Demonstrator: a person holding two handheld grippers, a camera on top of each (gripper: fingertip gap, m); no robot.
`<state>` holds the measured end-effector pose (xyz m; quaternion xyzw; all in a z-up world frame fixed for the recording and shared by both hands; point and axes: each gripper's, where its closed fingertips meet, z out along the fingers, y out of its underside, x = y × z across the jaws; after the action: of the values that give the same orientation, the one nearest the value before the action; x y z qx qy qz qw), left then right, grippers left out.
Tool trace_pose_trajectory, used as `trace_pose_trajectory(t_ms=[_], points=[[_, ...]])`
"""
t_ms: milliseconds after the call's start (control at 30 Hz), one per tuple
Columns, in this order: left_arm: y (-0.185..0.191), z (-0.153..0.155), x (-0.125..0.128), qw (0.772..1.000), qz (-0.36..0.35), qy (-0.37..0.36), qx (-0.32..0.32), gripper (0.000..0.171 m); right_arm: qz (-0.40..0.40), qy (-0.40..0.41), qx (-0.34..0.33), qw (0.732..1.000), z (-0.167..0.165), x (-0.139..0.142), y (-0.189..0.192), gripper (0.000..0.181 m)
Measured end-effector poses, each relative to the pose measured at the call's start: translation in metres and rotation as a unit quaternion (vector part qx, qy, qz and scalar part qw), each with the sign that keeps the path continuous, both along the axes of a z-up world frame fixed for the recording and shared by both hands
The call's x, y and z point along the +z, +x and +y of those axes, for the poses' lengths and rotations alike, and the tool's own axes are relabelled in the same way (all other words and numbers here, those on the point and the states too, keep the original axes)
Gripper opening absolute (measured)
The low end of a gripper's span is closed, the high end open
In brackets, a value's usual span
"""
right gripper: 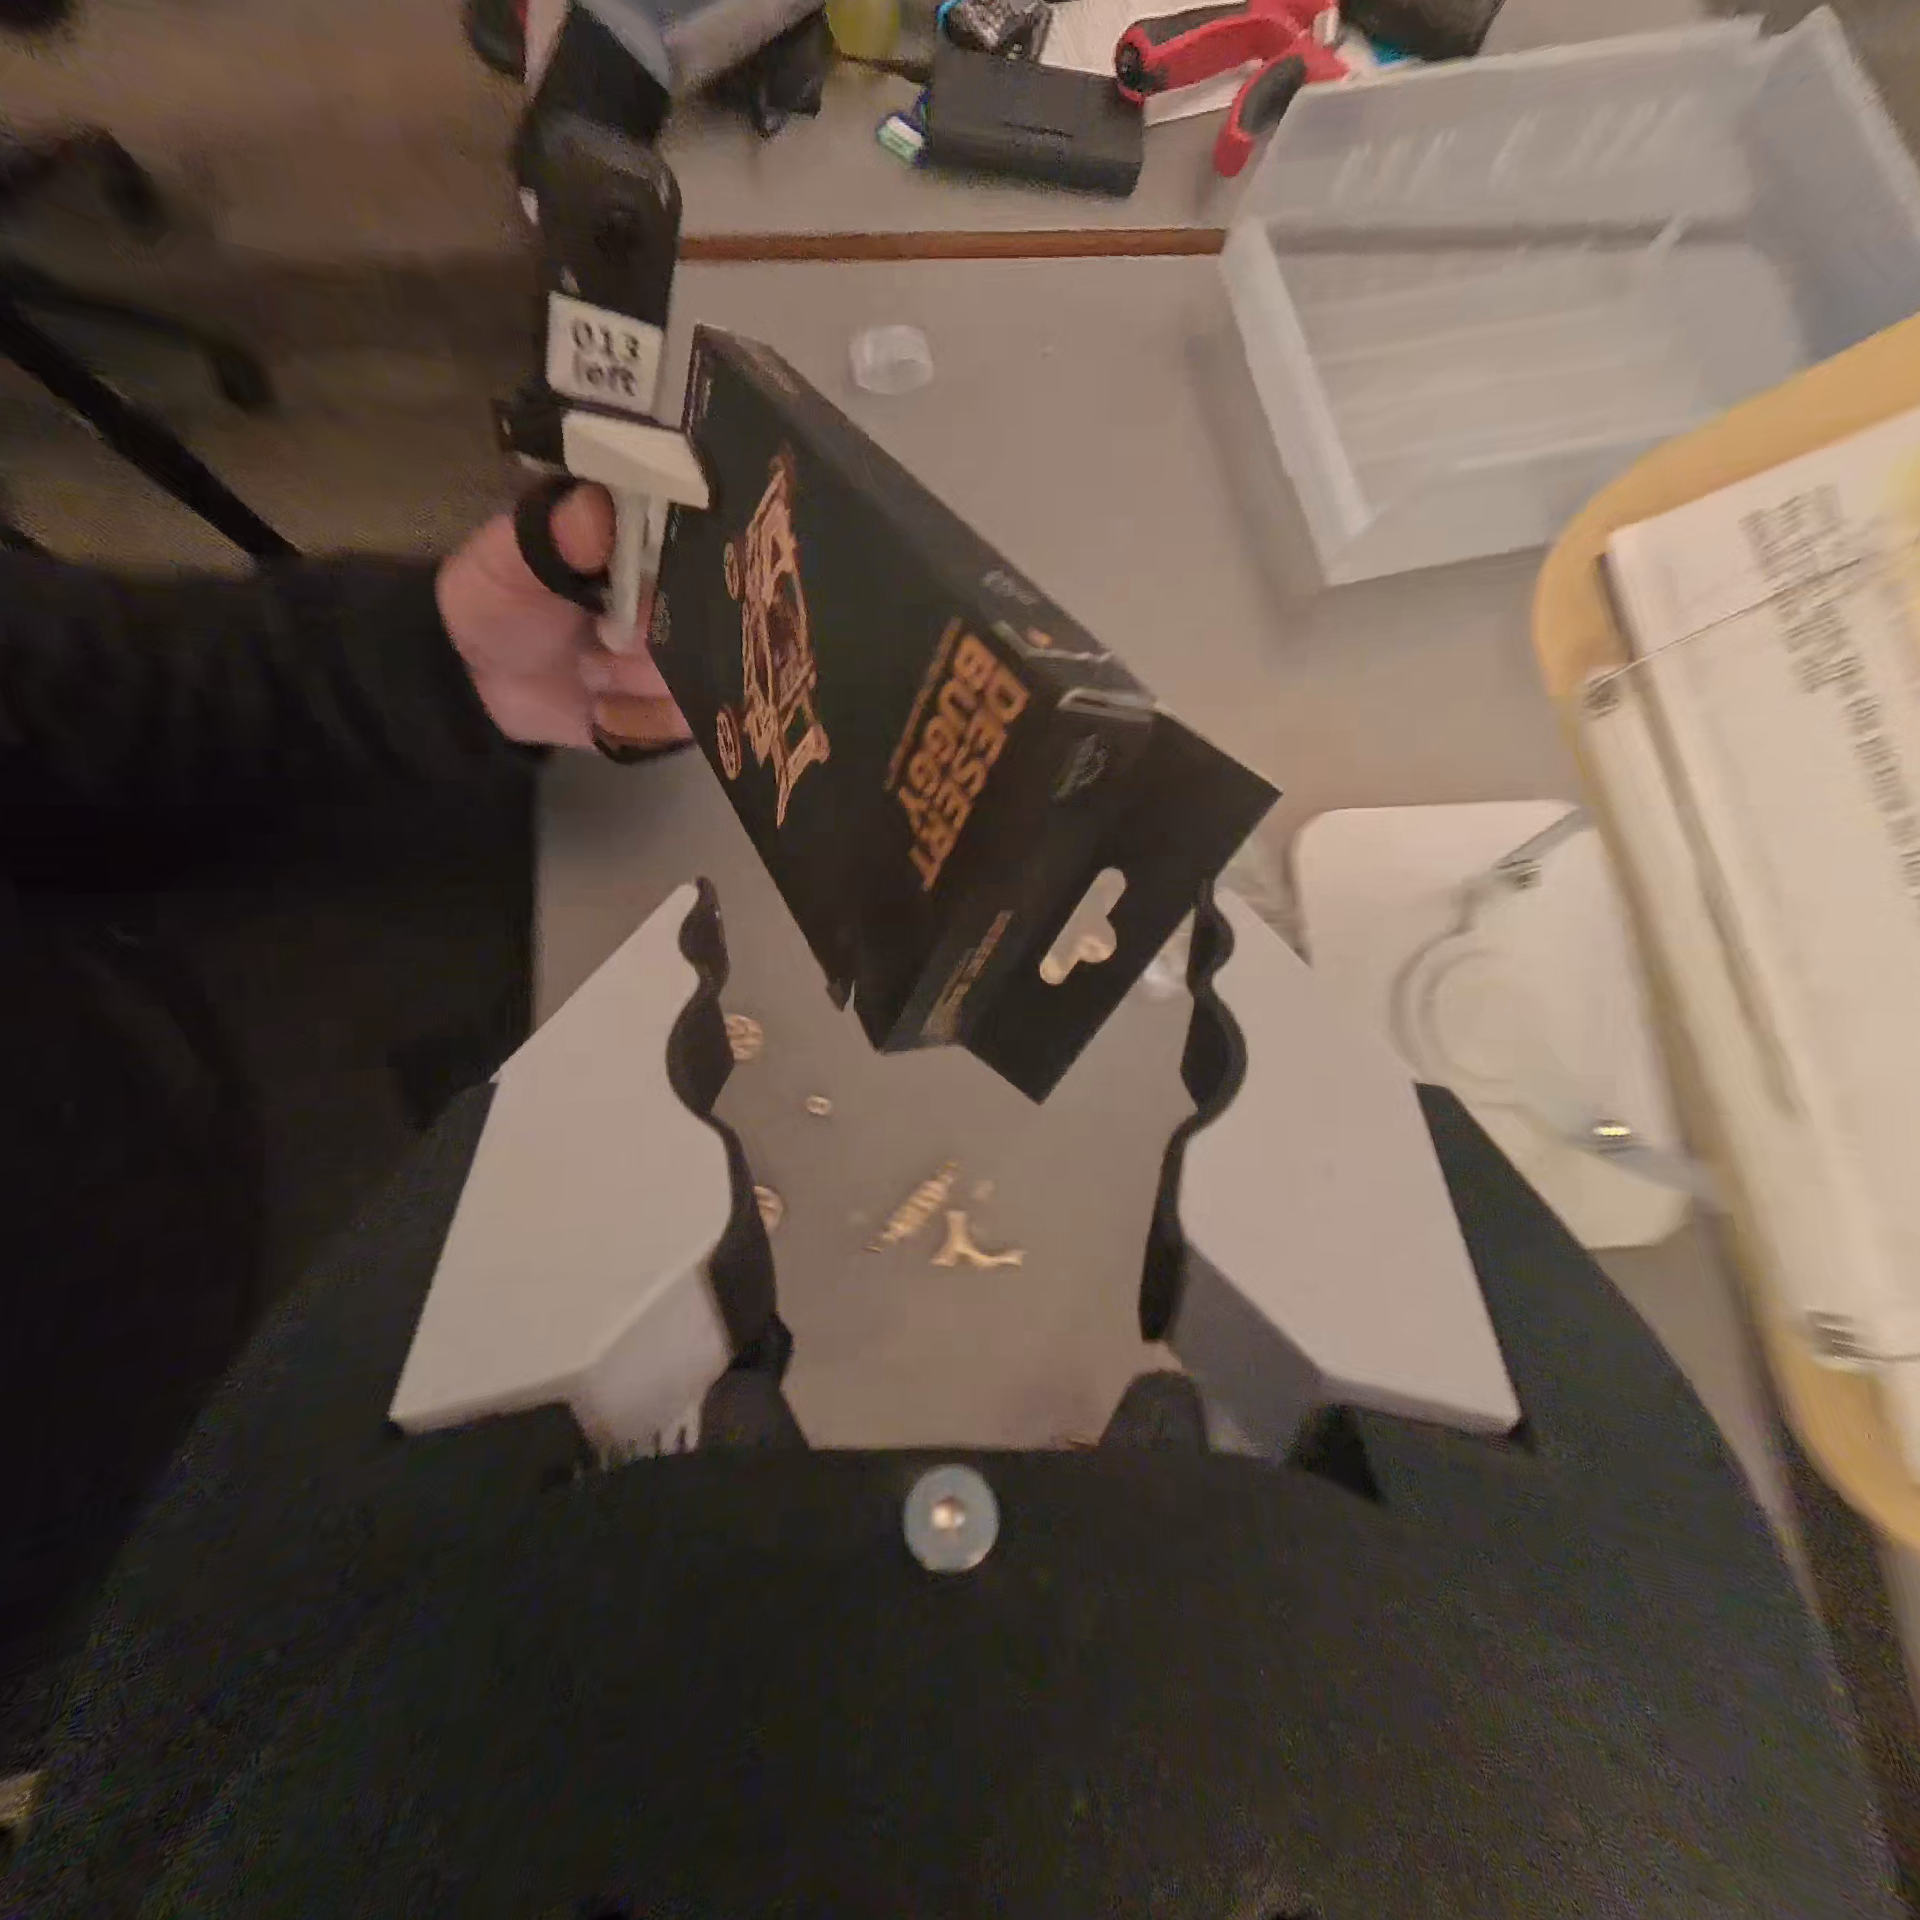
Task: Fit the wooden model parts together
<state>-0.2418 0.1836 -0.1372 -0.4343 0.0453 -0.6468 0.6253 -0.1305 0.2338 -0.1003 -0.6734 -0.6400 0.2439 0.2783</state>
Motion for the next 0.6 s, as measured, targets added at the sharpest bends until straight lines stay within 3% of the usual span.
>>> trace_pose_trajectory(t_ms=[67, 133, 200, 300, 367, 433, 533, 600], points=[[0.0, -0.004, 0.001, 1.0, 0.009, 0.014, 0.013, 0.017, 0.008, -0.056, -0.027, 0.998, 0.003, -0.006, -0.003, 0.082], [-0.008, -0.011, 0.007, 0.999, -0.018, 0.03, 0.018, 0.017, 0.007, -0.034, -0.066, 0.997, 0.027, -0.009, -0.001, 0.089], [-0.016, -0.01, 0.003, 0.999, -0.011, 0.035, 0.035, 0.017, 0.037, -0.025, -0.079, 0.996, 0.039, 0.001, -0.002, 0.084], [-0.019, -0.015, 0.006, 0.998, -0.025, 0.05, 0.029, 0.017, 0.01, -0.139, -0.026, 0.99, 0.005, -0.011, -0.013, 0.096], [-0.017, -0.013, 0.006, 0.998, -0.028, 0.05, 0.032, 0.017, -0.008, -0.201, 0.024, 0.979, -0.021, -0.022, -0.025, 0.076], [-0.011, -0.013, 0.008, 0.998, -0.023, 0.055, 0.025, 0.018, -0.012, -0.207, 0.061, 0.976, -0.033, -0.026, -0.037, 0.023], [-0.019, -0.002, 0.001, 0.999, -0.02, 0.024, 0.036, 0.02, -0.033, -0.195, 0.071, 0.978, -0.025, -0.024, -0.047, 0.018], [-0.03, 0.007, -0.009, 0.998, -0.009, -0.012, 0.057, 0.03, -0.058, -0.165, 0.076, 0.982, -0.013, -0.022, -0.054, 0.019]])
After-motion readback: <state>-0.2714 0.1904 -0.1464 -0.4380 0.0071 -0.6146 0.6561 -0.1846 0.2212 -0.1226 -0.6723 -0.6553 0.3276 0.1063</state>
